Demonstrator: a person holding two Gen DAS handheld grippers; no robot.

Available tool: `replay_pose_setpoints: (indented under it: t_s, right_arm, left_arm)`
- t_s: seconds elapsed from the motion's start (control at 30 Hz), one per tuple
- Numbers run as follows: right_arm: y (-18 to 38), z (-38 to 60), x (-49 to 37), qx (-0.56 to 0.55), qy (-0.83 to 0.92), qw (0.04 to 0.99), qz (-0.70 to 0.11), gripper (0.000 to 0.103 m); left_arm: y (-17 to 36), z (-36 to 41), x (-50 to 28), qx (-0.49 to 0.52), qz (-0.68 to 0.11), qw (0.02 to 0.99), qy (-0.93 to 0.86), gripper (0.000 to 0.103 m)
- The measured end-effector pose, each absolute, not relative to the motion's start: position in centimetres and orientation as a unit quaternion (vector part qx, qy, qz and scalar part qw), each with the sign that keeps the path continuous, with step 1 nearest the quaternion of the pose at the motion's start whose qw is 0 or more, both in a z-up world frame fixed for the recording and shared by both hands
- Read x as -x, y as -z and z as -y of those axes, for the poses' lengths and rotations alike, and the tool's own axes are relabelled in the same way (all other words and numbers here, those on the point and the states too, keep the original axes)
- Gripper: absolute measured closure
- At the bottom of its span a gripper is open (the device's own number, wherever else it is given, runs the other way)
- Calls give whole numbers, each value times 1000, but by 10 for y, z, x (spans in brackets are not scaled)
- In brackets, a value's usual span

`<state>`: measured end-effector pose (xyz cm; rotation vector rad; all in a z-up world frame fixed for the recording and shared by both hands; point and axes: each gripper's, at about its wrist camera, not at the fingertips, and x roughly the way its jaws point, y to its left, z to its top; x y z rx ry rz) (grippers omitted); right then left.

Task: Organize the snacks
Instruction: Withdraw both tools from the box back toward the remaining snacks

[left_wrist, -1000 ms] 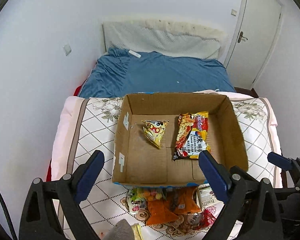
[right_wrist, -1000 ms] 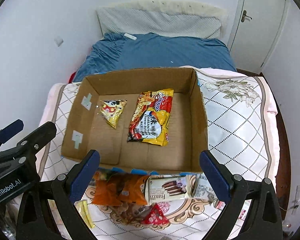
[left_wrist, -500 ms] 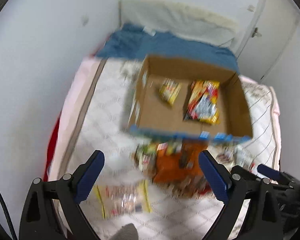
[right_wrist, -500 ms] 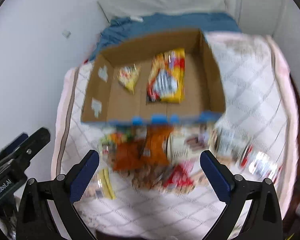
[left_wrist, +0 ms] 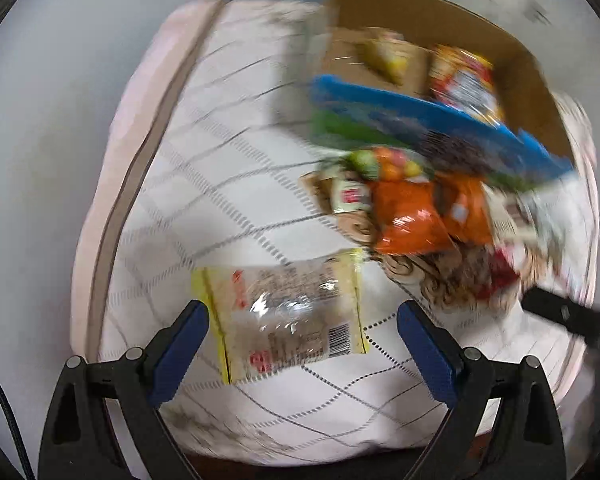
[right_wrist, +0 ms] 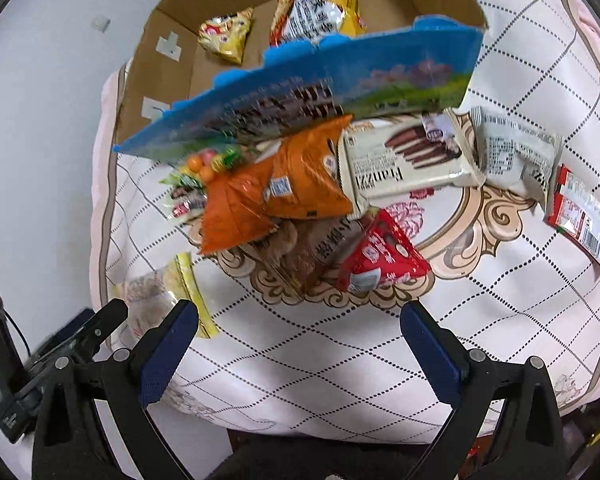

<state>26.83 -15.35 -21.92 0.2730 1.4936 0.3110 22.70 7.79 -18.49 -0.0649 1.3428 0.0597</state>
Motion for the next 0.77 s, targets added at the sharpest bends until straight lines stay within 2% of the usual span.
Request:
replay_pose_setpoints:
  t_s: [0.17, 0.33, 0.53, 0.77]
  right_arm:
    - [230, 147, -262, -99, -155, 698, -692, 0]
    - [238, 139, -254, -88, -158, 690, -700, 0]
    - [252, 138, -248, -80, -150, 680, -713, 0]
    - [262, 138, -240, -80, -142, 674, -721, 0]
  left_arm:
    - [198, -29, -218, -191, -610, 765, 76, 7]
    - [233, -14, -217, -321, -618, 707, 126, 7]
    - [271, -17, -230, -343, -639, 677, 124, 7]
    - [266, -15, -227, -323, -624, 700, 126, 7]
